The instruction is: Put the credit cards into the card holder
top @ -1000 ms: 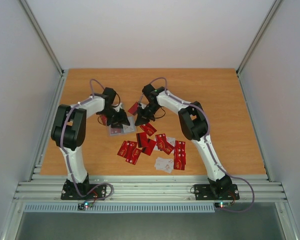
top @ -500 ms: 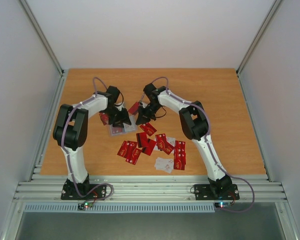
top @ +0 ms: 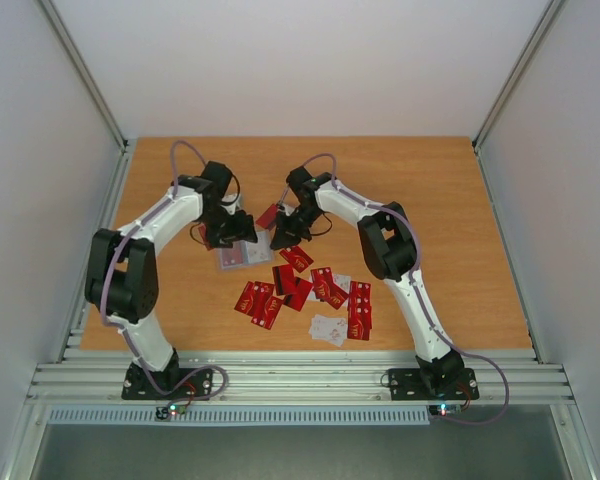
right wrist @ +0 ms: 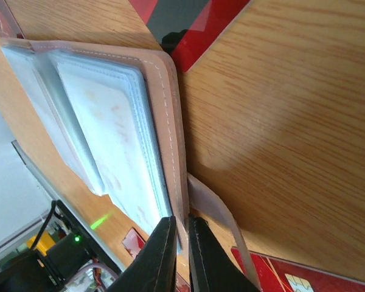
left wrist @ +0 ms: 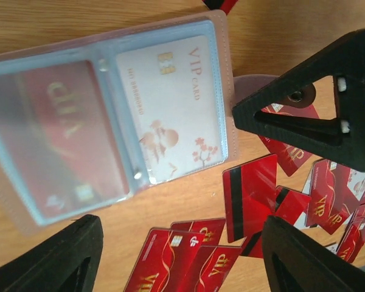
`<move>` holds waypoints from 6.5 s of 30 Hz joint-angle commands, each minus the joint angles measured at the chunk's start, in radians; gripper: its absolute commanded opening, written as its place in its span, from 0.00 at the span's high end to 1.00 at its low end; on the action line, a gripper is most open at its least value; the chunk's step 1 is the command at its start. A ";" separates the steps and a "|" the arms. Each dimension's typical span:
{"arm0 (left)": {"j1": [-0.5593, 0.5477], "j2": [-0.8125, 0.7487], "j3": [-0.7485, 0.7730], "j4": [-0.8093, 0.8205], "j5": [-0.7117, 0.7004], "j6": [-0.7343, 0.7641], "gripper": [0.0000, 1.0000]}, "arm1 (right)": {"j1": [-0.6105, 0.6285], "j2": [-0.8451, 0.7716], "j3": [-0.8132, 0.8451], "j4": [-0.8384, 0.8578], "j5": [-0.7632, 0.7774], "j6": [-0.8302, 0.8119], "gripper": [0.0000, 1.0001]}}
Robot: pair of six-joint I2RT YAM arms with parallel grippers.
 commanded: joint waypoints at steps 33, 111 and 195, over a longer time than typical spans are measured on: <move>0.386 -0.177 -0.318 0.312 0.229 0.124 0.20 | 0.052 -0.081 0.181 -0.177 0.087 -0.001 0.77; 0.211 -0.047 -0.162 0.274 0.302 0.098 0.57 | 0.058 0.101 0.303 -0.242 0.116 -0.004 0.97; 0.008 0.057 0.065 -0.045 -0.089 0.039 0.55 | -0.031 -0.305 -0.177 -0.056 0.201 -0.001 0.93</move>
